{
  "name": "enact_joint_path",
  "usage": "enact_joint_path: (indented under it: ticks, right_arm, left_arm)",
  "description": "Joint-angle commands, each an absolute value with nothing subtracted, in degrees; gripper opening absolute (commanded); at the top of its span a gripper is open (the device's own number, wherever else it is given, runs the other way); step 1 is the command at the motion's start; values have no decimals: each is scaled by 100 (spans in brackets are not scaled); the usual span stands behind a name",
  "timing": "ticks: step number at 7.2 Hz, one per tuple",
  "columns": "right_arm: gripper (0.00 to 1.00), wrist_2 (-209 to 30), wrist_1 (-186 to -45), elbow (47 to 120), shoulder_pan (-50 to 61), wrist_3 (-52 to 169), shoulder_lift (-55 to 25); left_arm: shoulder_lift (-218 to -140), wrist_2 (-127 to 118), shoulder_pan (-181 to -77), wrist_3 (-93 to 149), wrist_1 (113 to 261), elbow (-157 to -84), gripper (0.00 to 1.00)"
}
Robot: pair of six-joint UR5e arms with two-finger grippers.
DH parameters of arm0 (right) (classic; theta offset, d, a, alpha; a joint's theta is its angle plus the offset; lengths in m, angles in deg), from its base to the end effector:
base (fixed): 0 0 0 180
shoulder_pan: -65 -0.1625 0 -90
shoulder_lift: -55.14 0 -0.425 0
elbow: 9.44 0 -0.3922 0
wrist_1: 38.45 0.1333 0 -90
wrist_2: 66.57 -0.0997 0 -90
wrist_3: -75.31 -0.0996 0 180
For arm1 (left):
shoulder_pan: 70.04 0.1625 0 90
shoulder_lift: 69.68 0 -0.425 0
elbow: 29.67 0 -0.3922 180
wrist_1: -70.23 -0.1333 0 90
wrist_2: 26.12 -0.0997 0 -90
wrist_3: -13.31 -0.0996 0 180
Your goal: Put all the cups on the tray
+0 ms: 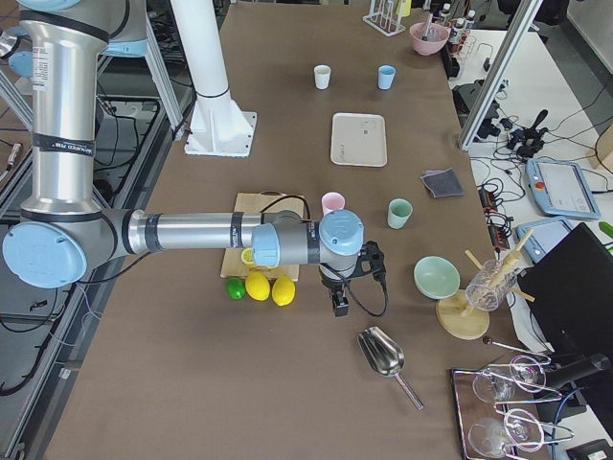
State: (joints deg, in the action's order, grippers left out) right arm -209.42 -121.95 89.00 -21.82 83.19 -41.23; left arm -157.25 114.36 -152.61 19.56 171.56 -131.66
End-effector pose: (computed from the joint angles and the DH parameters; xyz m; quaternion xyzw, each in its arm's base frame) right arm 0.0287 -0.4546 0.6153 0.0851 -0.4407 -0.1192 0.8857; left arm 0.0067 -0.4877 0.5456 0.1129 0.4359 0.0865 0.8887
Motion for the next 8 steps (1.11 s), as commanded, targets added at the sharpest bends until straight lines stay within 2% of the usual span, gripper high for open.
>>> enact_joint_path:
  ticks: [1,3,5,8]
  right_arm:
    - [100,-22332,-11880,8943,-2157,8042,-4250]
    - [100,-21997,-10753,9049,-1581,6407,-4233]
    - [100,-21014,-9309,9049,-502,4097,-4094]
    - [99,-20126,-9225,9058,748,2611,-3452]
  left_arm:
    - [-15766,11450,-14899,2901,17924,-13198,97]
    - [-16019,11389,-14477,3988,18158,-13276,97]
    - [-16397,11031,-14125,4677,18150,-13321,98]
    - [-16793,10503,-13527,5715,18150,-13364,98]
